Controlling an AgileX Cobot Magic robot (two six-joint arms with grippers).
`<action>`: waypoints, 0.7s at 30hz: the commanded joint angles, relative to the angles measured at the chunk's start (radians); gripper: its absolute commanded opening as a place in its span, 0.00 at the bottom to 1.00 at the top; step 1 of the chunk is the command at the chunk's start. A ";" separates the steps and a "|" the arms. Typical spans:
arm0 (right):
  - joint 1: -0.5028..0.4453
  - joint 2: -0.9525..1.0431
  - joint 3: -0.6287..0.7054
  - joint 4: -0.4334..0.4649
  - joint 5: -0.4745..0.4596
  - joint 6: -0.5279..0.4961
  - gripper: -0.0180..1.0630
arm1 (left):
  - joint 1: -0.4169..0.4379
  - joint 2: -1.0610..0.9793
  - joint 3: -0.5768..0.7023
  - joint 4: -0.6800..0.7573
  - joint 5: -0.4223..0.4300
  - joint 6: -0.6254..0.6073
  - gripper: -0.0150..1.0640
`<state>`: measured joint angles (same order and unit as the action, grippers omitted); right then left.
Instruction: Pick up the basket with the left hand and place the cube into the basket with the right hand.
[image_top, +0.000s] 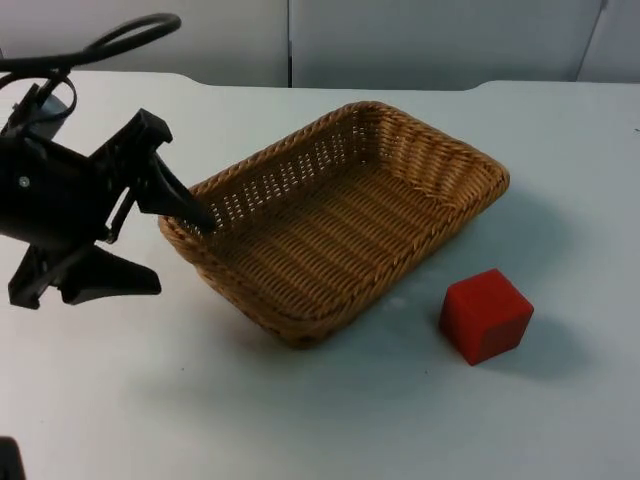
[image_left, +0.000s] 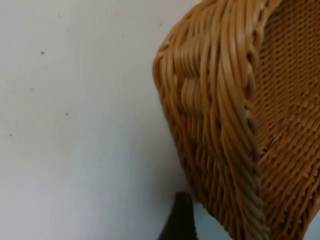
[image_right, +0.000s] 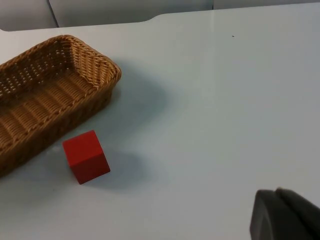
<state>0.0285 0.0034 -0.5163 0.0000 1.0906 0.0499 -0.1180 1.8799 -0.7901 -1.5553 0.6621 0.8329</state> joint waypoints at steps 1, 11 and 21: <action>0.003 -0.003 0.007 0.000 -0.012 -0.008 0.01 | -0.005 0.017 -0.016 -0.017 0.026 0.004 0.66; 0.003 -0.003 0.007 0.000 -0.012 -0.008 0.01 | -0.068 0.116 -0.093 -0.039 0.017 0.002 0.66; 0.003 -0.003 0.007 0.000 -0.012 -0.008 0.01 | -0.094 0.191 -0.129 -0.131 -0.064 0.027 0.01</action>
<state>0.0285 0.0034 -0.5163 0.0000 1.0906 0.0499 -0.2076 2.0691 -0.9110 -1.6430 0.6219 0.8363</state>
